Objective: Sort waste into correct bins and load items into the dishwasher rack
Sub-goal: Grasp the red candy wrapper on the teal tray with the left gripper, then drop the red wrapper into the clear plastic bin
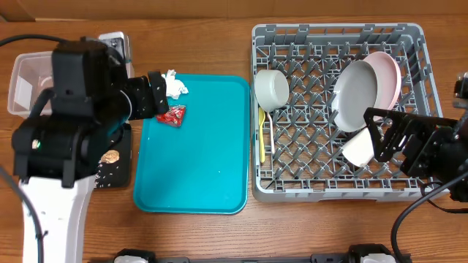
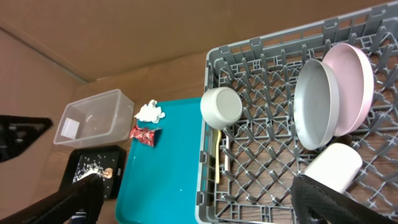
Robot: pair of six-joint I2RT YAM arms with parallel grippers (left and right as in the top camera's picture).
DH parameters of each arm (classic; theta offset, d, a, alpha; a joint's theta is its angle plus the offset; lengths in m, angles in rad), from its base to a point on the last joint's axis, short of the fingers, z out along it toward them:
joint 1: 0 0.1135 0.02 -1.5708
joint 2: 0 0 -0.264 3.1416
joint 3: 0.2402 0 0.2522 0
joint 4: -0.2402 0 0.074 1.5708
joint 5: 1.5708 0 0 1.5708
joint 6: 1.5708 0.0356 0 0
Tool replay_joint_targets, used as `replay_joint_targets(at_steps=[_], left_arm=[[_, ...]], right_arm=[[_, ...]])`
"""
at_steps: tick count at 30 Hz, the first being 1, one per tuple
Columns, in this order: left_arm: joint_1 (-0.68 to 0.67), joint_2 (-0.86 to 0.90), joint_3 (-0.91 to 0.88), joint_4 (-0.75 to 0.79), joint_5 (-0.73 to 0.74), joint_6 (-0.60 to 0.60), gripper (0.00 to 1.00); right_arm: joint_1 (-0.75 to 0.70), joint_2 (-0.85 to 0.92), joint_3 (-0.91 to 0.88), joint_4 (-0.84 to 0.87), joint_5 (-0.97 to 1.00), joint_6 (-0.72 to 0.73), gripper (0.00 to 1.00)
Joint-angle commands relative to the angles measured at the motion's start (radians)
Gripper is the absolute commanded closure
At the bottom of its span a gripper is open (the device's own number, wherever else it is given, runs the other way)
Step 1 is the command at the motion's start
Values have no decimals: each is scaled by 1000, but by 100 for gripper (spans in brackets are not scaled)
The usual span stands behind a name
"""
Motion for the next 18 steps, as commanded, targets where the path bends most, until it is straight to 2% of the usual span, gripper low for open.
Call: replay_joint_targets(at_steps=[1, 3, 4, 5, 7, 10, 14, 18], left_arm=[[-1, 106, -63, -25, -88, -5, 14], [-1, 162, -102, -15, -87, -31, 14], [-1, 210, -129, 6, -87, -45, 9], [-1, 230, -138, 16, -87, -48, 9], [-1, 312, -156, 50, -84, -61, 9], [-2, 436, -156, 109, -54, -76, 14], [-4, 570, -156, 188, -67, -78, 14], [0, 687, -156, 226, -108, -156, 12]], right_arm=[[5, -5, 3, -3, -2, 5, 0], [5, -5, 3, -12, -2, 5, 0], [5, -5, 3, -20, -2, 5, 0], [5, -5, 3, -23, -2, 5, 0], [5, -5, 3, -28, -1, 4, 0], [5, -5, 3, -31, -1, 4, 0], [5, -5, 3, -31, -1, 2, 0], [5, -5, 3, -34, 0, 0, 0]])
